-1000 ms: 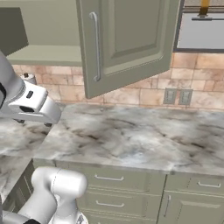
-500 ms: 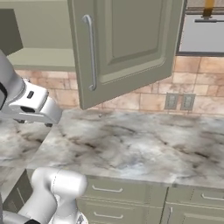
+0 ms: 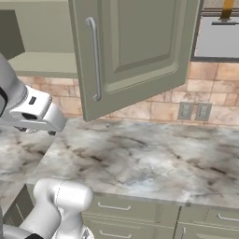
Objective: Close all open cabinet doors.
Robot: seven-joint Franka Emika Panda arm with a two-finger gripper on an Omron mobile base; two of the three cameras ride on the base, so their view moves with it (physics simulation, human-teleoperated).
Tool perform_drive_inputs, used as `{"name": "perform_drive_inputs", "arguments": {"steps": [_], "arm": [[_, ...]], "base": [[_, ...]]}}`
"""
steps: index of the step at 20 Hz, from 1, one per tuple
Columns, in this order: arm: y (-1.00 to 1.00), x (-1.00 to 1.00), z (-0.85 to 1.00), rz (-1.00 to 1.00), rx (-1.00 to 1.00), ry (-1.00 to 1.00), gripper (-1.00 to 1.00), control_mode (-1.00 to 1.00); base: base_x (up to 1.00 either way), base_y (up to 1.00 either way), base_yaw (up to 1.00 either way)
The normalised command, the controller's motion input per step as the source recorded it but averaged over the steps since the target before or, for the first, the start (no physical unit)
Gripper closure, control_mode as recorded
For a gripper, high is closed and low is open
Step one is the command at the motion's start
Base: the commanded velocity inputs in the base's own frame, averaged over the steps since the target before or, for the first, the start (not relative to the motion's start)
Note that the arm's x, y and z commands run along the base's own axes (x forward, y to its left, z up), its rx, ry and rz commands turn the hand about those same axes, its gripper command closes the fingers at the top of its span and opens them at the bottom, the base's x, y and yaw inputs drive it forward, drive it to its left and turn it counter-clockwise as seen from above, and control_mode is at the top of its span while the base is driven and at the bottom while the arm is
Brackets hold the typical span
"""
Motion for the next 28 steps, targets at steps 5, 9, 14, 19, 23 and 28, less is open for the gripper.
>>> {"name": "perform_drive_inputs", "arguments": {"steps": [5,9,14,19,23,28], "arm": [[0.00,0.00,0.00,0.00,0.00,0.00,-1.00,-1.00],[0.00,0.00,0.00,0.00,0.00,0.00,-1.00,-1.00],[-0.07,-0.24,0.02,0.10,0.00,-0.19,-1.00,-1.00],[-0.39,0.00,0.04,0.16,0.05,-0.28,-1.00,-1.00],[-0.32,0.00,0.03,0.12,0.01,-0.31,-1.00,-1.00],[-0.38,0.09,0.04,0.10,0.03,-0.30,-1.00,-1.00]], "base": [[0.16,0.00,0.02],[0.00,0.00,0.00],[0.00,0.00,0.00],[0.00,0.00,0.00],[0.00,0.00,0.00],[0.00,0.00,0.00]]}}
